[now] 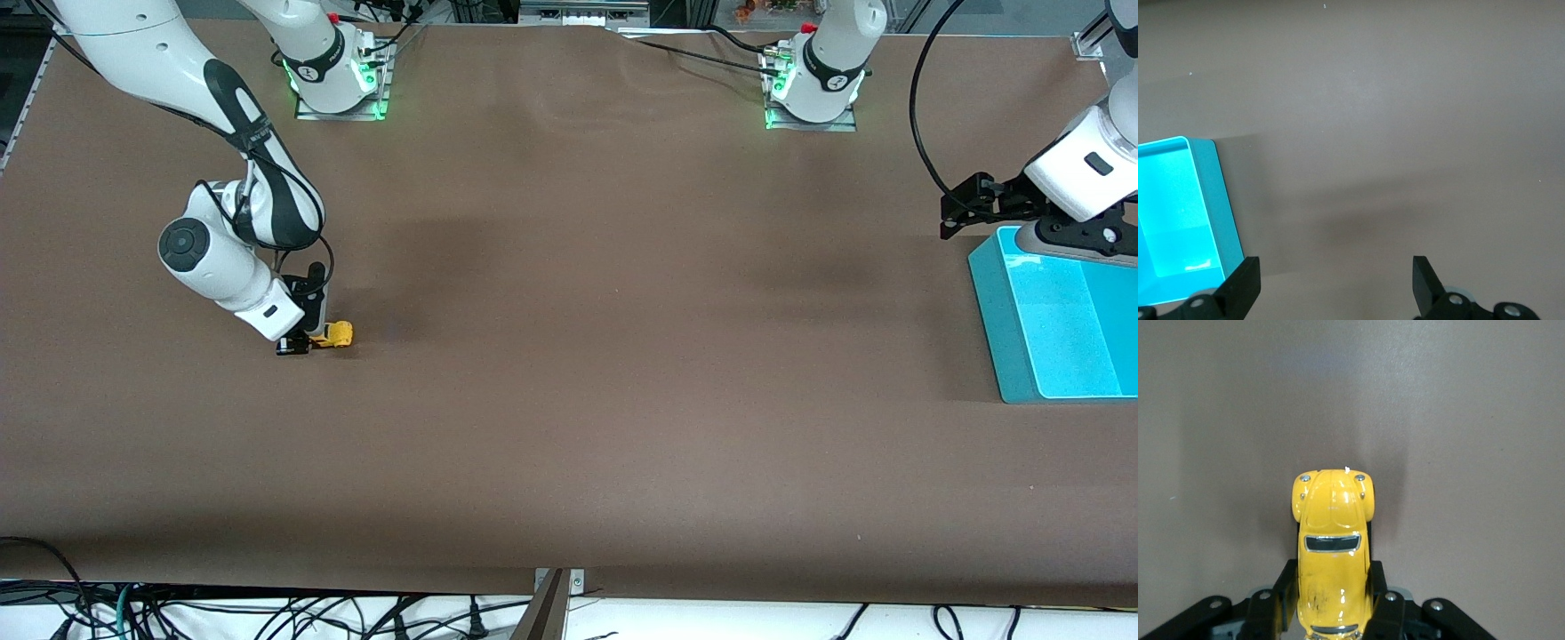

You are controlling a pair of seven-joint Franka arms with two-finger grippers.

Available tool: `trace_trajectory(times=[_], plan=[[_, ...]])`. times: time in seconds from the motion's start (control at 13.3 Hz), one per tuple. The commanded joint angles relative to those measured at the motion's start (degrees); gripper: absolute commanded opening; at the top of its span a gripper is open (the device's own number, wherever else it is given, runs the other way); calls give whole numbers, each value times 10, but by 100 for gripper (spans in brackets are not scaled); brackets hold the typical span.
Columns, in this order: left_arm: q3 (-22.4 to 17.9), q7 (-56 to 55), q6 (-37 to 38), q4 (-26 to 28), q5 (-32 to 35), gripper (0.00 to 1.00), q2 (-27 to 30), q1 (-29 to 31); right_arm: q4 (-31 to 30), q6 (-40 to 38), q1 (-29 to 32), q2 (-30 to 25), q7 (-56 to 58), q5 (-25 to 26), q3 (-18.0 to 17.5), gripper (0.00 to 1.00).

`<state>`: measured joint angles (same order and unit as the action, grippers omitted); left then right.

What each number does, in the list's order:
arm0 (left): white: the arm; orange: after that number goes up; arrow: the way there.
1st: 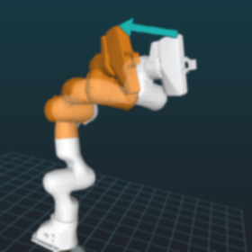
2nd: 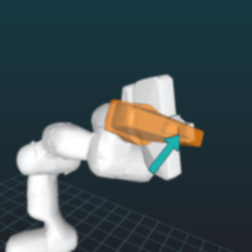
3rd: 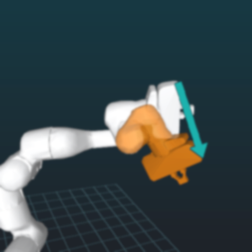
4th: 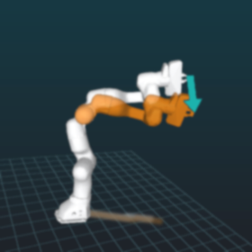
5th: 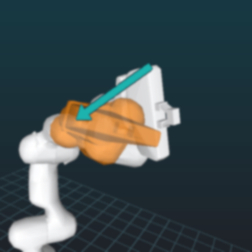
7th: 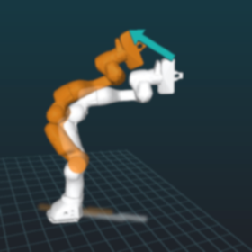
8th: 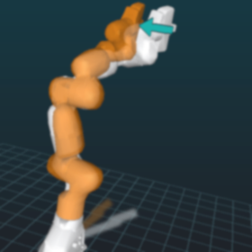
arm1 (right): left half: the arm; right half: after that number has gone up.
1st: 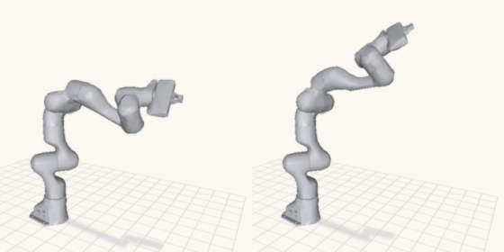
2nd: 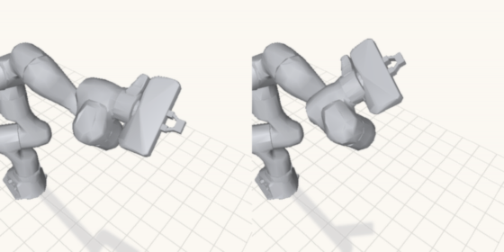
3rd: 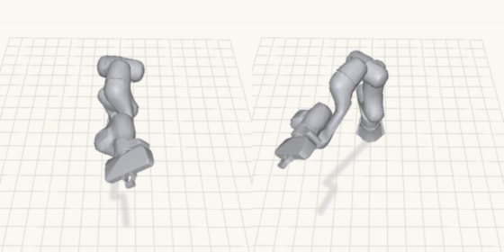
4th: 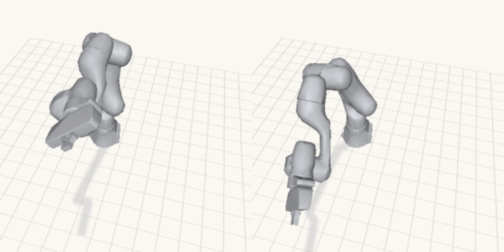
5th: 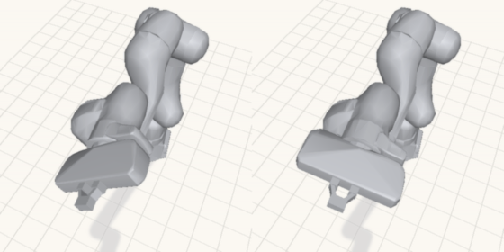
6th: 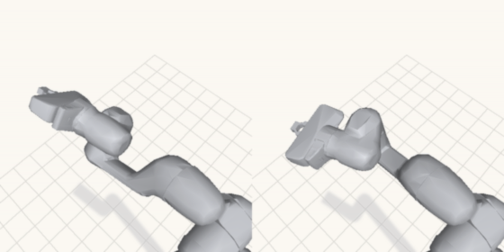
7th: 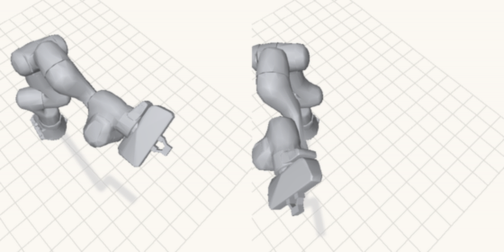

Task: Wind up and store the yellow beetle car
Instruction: 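Carry the car toward the table middle and open the right gripper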

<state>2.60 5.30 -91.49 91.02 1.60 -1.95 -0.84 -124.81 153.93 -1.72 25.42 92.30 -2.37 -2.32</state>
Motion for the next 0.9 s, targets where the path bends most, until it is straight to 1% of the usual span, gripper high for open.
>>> trace_trajectory(times=[0.0, 0.3, 0.83], plan=[[-1, -2, 14, -21, -3, 100, -9, 1, -3, 8, 30, 12, 46, -1, -9, 22], [-1, -2, 14, -20, -3, 100, -9, 1, -2, 8, 82, 20, 85, 0, -27, 22], [-1, -2, 14, -21, -2, 100, -9, 1, 1, 8, 151, 31, 174, 0, -28, 22]])
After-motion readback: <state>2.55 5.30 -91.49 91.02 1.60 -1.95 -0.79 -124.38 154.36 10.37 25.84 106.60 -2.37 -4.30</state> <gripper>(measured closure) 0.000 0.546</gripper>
